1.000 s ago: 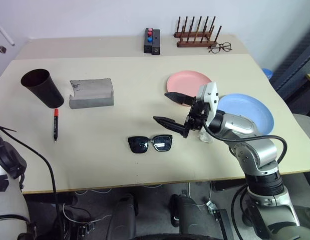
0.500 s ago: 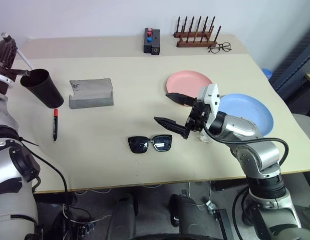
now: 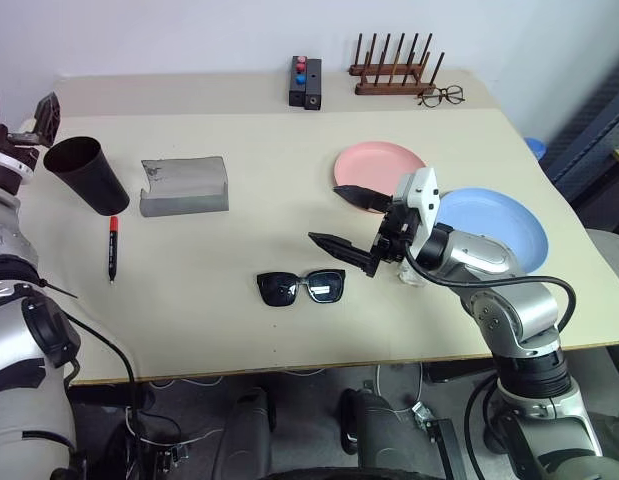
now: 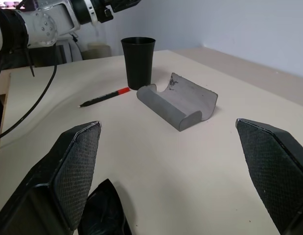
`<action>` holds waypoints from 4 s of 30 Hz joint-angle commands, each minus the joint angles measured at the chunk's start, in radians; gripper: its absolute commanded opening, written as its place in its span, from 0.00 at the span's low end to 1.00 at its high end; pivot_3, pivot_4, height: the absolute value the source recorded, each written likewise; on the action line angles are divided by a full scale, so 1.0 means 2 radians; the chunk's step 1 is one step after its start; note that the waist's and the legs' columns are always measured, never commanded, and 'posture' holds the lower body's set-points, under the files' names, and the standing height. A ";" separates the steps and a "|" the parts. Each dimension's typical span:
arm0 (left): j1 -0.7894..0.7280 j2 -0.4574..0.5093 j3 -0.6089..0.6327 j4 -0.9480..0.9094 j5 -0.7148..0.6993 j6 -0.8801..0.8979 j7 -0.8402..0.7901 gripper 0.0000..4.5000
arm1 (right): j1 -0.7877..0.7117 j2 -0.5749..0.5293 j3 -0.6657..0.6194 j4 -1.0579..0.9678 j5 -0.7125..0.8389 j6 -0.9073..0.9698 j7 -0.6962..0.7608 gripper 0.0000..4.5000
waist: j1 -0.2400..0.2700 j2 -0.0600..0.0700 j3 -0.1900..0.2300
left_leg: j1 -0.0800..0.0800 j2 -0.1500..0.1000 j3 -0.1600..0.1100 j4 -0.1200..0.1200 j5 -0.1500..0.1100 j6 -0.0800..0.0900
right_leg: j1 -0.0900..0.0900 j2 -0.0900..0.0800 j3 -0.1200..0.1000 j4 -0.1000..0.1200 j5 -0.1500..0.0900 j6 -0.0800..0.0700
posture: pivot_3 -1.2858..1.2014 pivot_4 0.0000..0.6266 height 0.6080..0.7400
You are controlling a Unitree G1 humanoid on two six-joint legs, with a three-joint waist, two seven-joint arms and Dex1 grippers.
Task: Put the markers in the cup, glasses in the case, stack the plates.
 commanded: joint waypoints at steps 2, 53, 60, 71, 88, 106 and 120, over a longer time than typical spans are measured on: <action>-0.026 0.023 -0.007 -0.075 -0.019 0.113 -0.025 0.99 | -0.002 0.000 -0.003 -0.019 0.000 -0.008 -0.001 1.00 | -0.001 0.000 0.000 | 0.000 0.000 0.000 0.000 0.000 0.000 | 0.000 0.000 0.000 0.000 0.000 0.000 | 0.52 0.24 1.00; 0.249 -0.066 0.017 -0.552 -0.046 0.888 0.194 0.15 | -0.018 0.015 -0.001 0.026 -0.023 -0.040 0.015 1.00 | 0.007 0.001 -0.001 | 0.001 0.000 -0.001 0.000 0.000 -0.001 | 0.000 0.000 0.000 0.000 0.000 0.000 | 0.52 0.24 1.00; 0.318 0.043 -0.019 -0.603 -0.098 0.937 0.112 0.05 | -0.014 0.012 -0.001 0.024 -0.024 -0.041 0.016 1.00 | 0.001 0.001 -0.001 | 0.001 0.000 -0.001 -0.001 0.000 -0.001 | 0.000 0.000 0.000 0.000 -0.001 -0.002 | 0.52 0.24 1.00; 0.491 0.191 -0.004 -0.676 -0.142 0.889 -0.005 0.05 | 0.001 -0.044 -0.012 0.001 0.034 -0.006 0.099 1.00 | 0.003 0.002 0.000 | 0.000 0.001 0.001 -0.002 -0.001 -0.003 | -0.004 -0.001 0.000 -0.002 -0.002 -0.005 | 0.52 0.24 1.00; 0.448 0.193 0.004 -0.649 -0.139 0.899 0.002 0.98 | 0.000 -0.040 -0.010 0.002 0.032 -0.001 0.082 1.00 | -0.001 0.002 0.000 | -0.001 0.002 0.002 -0.002 -0.001 -0.003 | -0.004 -0.001 0.000 -0.002 -0.001 -0.005 | 0.52 0.24 1.00; 0.153 0.213 -0.340 -0.388 -0.051 0.796 -0.151 0.98 | -0.004 -0.014 0.002 0.001 0.020 -0.002 0.051 1.00 | -0.002 0.002 0.000 | -0.001 0.002 0.002 -0.002 0.000 -0.002 | -0.004 0.000 0.000 -0.001 -0.001 -0.004 | 0.52 0.24 1.00; 0.067 0.159 -0.417 -0.259 0.051 0.738 -0.230 0.72 | -0.001 -0.014 0.001 -0.004 0.023 -0.002 0.039 1.00 | 0.000 0.001 0.000 | -0.001 0.002 0.002 -0.001 0.000 -0.001 | -0.003 0.000 0.000 0.000 -0.001 -0.004 | 0.52 0.24 1.00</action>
